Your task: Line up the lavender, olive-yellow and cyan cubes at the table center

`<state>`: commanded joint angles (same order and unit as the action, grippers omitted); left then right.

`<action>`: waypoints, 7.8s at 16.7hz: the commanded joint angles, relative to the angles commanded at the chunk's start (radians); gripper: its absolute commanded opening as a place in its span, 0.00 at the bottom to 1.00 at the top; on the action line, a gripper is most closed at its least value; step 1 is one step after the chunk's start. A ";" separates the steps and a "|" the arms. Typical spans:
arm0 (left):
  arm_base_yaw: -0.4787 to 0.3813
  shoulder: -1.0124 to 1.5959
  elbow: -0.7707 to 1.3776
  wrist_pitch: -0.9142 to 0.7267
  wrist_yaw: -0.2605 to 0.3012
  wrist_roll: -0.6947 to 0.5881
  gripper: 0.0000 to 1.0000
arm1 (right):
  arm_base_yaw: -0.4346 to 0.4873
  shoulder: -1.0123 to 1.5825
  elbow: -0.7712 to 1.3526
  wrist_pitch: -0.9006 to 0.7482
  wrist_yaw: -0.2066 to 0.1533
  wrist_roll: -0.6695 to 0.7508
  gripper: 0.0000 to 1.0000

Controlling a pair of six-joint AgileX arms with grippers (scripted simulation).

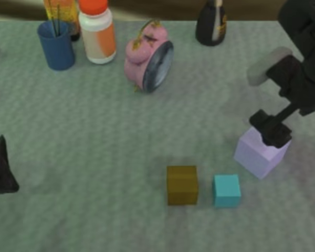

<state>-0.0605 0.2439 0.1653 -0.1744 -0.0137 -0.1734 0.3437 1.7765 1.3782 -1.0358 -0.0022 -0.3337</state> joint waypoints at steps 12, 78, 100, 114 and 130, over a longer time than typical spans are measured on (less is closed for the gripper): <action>0.080 -0.244 -0.165 0.174 0.014 0.173 1.00 | 0.037 0.213 0.188 -0.113 0.004 -0.042 1.00; 0.080 -0.244 -0.165 0.174 0.014 0.173 1.00 | 0.586 0.710 1.021 -0.439 0.005 -0.259 0.00; 0.080 -0.244 -0.165 0.174 0.014 0.173 1.00 | 0.613 0.712 0.746 -0.164 0.005 -0.266 0.15; 0.080 -0.244 -0.165 0.174 0.014 0.173 1.00 | 0.613 0.712 0.746 -0.164 0.005 -0.266 1.00; 0.080 -0.244 -0.165 0.174 0.014 0.173 1.00 | 0.618 0.717 1.026 -0.441 0.005 -0.268 1.00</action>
<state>0.0200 0.0000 0.0000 0.0000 0.0000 0.0000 0.9622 2.4932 2.4042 -1.4766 0.0033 -0.6018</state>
